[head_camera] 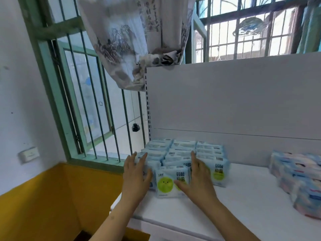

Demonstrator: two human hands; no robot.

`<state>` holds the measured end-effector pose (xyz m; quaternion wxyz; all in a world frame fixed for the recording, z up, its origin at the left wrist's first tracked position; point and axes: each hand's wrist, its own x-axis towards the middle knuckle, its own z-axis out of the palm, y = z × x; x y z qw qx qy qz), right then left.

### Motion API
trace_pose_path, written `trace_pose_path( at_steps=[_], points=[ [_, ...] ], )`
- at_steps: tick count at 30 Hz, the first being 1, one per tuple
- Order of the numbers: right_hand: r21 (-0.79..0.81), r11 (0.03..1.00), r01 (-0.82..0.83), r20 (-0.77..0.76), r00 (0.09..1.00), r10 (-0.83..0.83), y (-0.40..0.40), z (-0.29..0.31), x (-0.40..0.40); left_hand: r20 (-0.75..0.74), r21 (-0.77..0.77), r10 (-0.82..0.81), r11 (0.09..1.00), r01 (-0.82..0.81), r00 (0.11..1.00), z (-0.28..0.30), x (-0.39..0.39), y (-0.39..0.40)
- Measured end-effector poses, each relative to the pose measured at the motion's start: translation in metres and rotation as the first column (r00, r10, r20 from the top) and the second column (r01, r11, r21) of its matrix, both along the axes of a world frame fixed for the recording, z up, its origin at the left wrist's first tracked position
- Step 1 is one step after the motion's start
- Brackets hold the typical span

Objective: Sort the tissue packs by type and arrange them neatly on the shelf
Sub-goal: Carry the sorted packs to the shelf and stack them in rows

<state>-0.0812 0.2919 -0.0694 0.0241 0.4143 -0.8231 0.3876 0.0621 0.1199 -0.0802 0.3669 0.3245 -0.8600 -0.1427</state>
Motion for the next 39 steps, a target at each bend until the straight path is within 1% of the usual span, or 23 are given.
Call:
trace_pose_path(
  at_steps=[1,2,3,6,8,10,12,13,16,18,21,24,26,27,29,32,33,34,35,36,37,39],
  points=[
    [0.014,1.0,0.017,-0.092,0.996,-0.016,-0.002,-0.001,-0.002,0.035,-0.03,0.016,0.999,-0.015,0.999,-0.004,-0.006,-0.008],
    [0.026,1.0,0.013,-0.147,0.989,-0.009,-0.004,-0.003,-0.005,0.05,-0.027,0.018,0.999,-0.017,0.999,-0.007,-0.011,-0.013],
    [0.036,0.999,-0.003,-0.172,0.985,0.009,-0.003,-0.005,-0.005,0.045,0.002,0.006,1.0,-0.006,0.999,-0.012,-0.015,-0.016],
    [0.066,0.997,-0.045,-0.243,0.968,0.06,-0.008,-0.012,-0.008,-0.072,0.07,-0.058,0.996,0.064,0.996,-0.022,-0.02,-0.018],
    [0.056,0.998,-0.012,-0.264,0.964,0.026,-0.011,-0.015,-0.01,-0.1,0.07,-0.056,0.996,0.063,0.993,-0.022,-0.021,-0.021],
    [0.005,0.999,0.048,-0.286,0.957,-0.044,-0.012,-0.019,-0.014,-0.121,0.073,-0.058,0.995,0.067,0.991,-0.023,-0.02,-0.023],
    [-0.051,0.994,0.097,-0.293,0.95,-0.108,-0.013,-0.022,-0.017,-0.141,0.081,-0.071,0.993,0.083,0.987,-0.022,-0.022,-0.023],
    [-0.043,0.993,0.11,-0.278,0.953,-0.117,-0.013,-0.023,-0.017,-0.153,0.088,-0.08,0.992,0.094,0.985,-0.022,-0.022,-0.022],
    [-0.022,0.997,0.072,-0.188,0.979,-0.075,-0.017,-0.024,-0.009,-0.185,0.124,-0.117,0.982,0.142,0.976,-0.019,-0.019,-0.021],
    [-0.045,0.998,0.042,-0.137,0.989,-0.048,-0.019,-0.023,-0.004,-0.147,0.108,-0.135,0.983,0.151,0.98,-0.017,-0.018,-0.018],
    [-0.083,0.996,-0.033,-0.06,0.998,0.028,-0.024,-0.017,0.001,-0.064,0.027,-0.155,0.987,0.157,0.986,-0.018,-0.021,-0.015],
    [-0.047,0.997,-0.064,-0.026,0.998,0.063,-0.029,-0.013,0.0,-0.042,0.026,-0.145,0.989,0.147,0.988,-0.019,-0.022,-0.017],
    [0.018,0.999,-0.036,-0.057,0.998,0.037,-0.03,-0.011,-0.002,-0.047,0.034,-0.144,0.989,0.145,0.989,-0.021,-0.022,-0.017],
    [0.043,0.999,-0.004,-0.115,0.993,0.009,-0.031,-0.012,-0.003,-0.054,0.033,-0.143,0.989,0.145,0.988,-0.02,-0.022,-0.017],
    [0.068,0.993,0.097,-0.278,0.958,-0.075,-0.03,-0.015,-0.002,-0.061,0.026,-0.141,0.989,0.143,0.988,-0.019,-0.021,-0.017],
    [0.1,0.974,0.205,-0.413,0.899,-0.147,-0.032,-0.013,0.0,-0.081,0.09,-0.166,0.981,0.173,0.983,-0.017,-0.018,-0.017],
    [0.145,0.965,0.219,-0.428,0.893,-0.139,-0.031,-0.009,0.0,-0.073,0.103,-0.165,0.98,0.172,0.984,-0.016,-0.016,-0.017],
    [0.174,0.958,0.229,-0.441,0.887,-0.132,-0.03,-0.005,0.0,-0.045,0.08,-0.147,0.985,0.15,0.988,-0.015,-0.014,-0.017],
    [0.215,0.951,0.221,-0.422,0.899,-0.114,-0.027,0.0,-0.001,-0.016,0.033,-0.112,0.993,0.113,0.994,-0.013,-0.012,-0.017],
    [0.238,0.95,0.203,-0.388,0.916,-0.098,-0.024,0.005,-0.001,-0.02,-0.008,-0.088,0.996,0.088,0.996,-0.011,-0.009,-0.016],
    [0.225,0.957,0.183,-0.346,0.933,-0.097,-0.019,0.01,-0.001,-0.067,-0.011,-0.088,0.996,0.088,0.994,-0.008,-0.006,-0.012],
    [0.116,0.98,0.163,-0.262,0.957,-0.128,-0.006,0.026,0.001,-0.194,0.013,-0.162,0.986,0.167,0.968,0.002,-0.004,0.001]
  ],
)
